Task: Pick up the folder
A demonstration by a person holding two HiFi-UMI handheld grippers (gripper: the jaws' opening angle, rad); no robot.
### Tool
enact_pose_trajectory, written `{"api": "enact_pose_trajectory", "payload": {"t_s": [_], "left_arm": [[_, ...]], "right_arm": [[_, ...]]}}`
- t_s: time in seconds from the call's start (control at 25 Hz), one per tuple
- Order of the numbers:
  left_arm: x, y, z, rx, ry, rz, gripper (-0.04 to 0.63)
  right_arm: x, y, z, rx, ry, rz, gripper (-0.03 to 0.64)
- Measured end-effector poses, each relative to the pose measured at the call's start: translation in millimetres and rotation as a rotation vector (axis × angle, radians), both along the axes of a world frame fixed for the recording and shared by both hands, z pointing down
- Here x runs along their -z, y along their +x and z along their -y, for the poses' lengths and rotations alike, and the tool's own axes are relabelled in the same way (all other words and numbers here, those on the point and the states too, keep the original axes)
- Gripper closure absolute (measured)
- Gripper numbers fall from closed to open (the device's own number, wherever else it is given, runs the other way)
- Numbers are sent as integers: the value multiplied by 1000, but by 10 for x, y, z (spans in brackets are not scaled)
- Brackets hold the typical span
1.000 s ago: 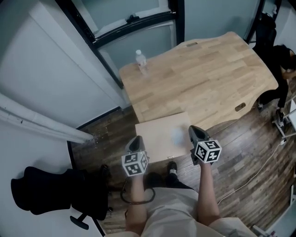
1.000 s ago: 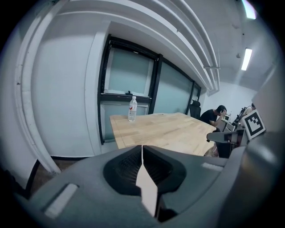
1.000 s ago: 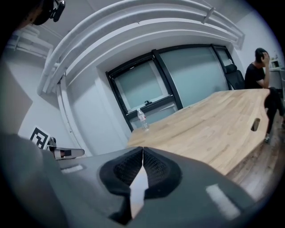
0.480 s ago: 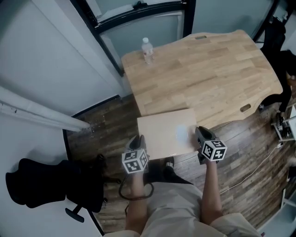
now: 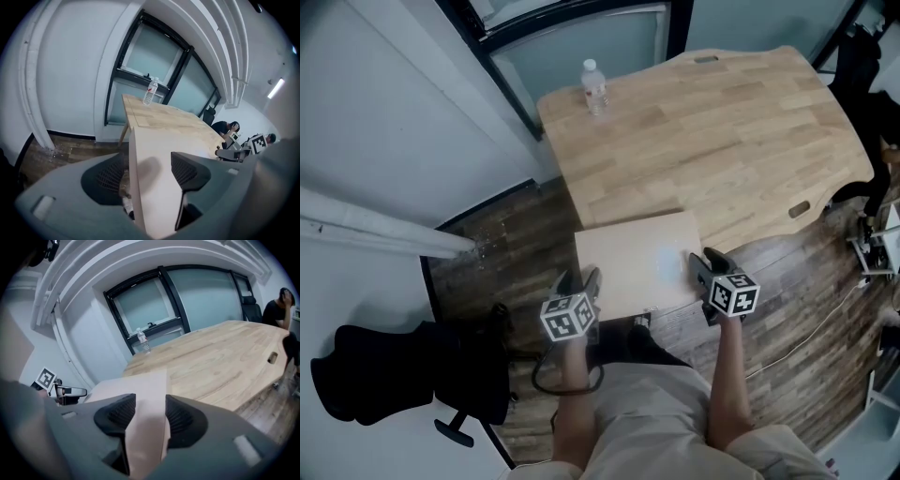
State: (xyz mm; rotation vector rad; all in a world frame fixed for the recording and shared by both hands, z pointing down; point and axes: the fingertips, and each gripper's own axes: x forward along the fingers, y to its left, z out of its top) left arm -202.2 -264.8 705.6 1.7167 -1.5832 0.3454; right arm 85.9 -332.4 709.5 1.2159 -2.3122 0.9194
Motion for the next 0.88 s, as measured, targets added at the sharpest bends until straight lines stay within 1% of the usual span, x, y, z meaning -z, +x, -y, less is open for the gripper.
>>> {"api": "enact_pose_trajectory", "payload": {"t_s": [0.12, 0.16, 0.24, 0.32, 0.4, 0.52, 0.6, 0.72, 0.8, 0.88], "left_arm": [[-75, 45, 44, -3, -13, -54, 256], [-106, 58, 49, 5, -16, -83, 237], [-170, 83, 53, 23, -22, -151, 199], [-223, 110, 61, 25, -32, -199, 176], [-269, 144, 68, 17, -47, -222, 163], [-327, 214, 60, -14, -73, -227, 161], [-342, 275, 56, -39, -83, -234, 155], [-354, 320, 69, -44, -86, -243, 141], [-378, 325, 74, -48, -98, -222, 141], [-407, 340, 80, -60, -115, -188, 140]], "right_arm": [[-67, -54, 26, 27, -25, -6, 358], [-89, -59, 36, 22, -33, -5, 340], [-127, -72, 55, 7, -45, -1, 266], [-155, -110, 69, 9, -54, 4, 238], [-188, -145, 77, 20, -63, 3, 225], [-249, -190, 56, 44, -85, -12, 205], [-285, -235, 33, 59, -102, -13, 164], [-361, -334, -19, 92, -129, -23, 131], [-421, -370, -40, 108, -140, -61, 129], [-461, -375, -42, 114, -160, -79, 129]]}}
